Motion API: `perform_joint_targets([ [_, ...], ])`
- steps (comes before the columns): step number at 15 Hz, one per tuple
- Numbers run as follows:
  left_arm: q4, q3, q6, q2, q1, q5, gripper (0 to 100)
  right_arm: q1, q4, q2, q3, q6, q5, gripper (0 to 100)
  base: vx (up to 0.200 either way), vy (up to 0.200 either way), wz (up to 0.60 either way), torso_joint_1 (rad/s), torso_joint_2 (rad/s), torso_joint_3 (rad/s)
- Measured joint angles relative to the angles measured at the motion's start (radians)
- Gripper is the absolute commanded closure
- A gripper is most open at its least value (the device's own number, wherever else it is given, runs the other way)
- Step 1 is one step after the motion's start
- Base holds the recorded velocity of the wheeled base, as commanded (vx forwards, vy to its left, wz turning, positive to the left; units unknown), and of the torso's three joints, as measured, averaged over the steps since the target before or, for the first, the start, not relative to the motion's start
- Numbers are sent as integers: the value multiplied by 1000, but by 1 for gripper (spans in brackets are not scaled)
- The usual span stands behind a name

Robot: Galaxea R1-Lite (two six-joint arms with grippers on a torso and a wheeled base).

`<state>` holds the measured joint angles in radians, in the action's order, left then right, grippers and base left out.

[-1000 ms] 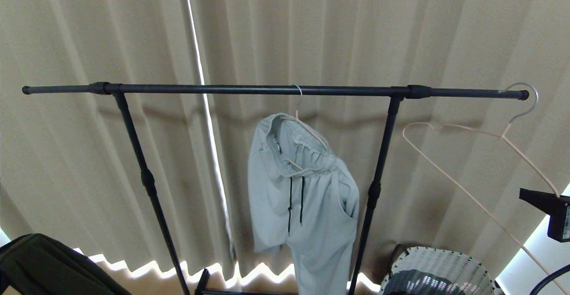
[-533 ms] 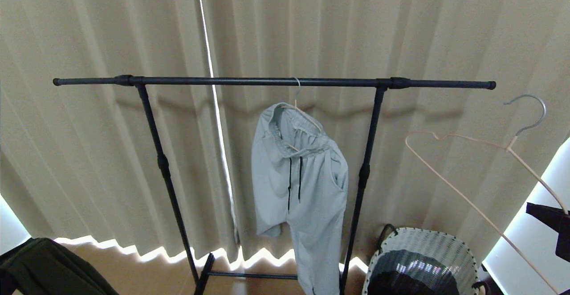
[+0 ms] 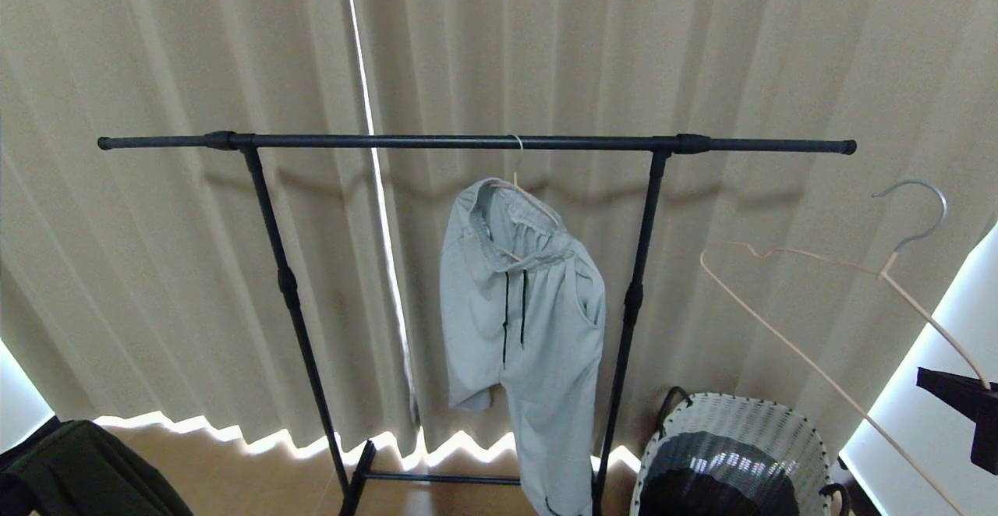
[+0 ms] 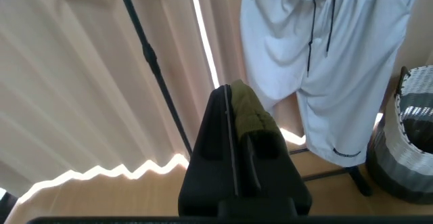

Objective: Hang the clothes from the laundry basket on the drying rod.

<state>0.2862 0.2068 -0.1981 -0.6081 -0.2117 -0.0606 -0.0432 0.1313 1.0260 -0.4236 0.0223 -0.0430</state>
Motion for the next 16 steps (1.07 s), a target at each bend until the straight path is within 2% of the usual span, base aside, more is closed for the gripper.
perform_joint_targets([
  [8,0,-1,2,-1,0,0,100,37,4,-9,-5,2,-12,100,0,200,0,4,2,1],
  [13,1,-23,0,-1,-10,1,100,39,6,-20,-11,7,-87,100,0,0,0,0,0,0],
  [16,0,-40,5,0,-61,1,100,52,7,-22,-5,11,-128,100,0,0,0,0,0,0],
])
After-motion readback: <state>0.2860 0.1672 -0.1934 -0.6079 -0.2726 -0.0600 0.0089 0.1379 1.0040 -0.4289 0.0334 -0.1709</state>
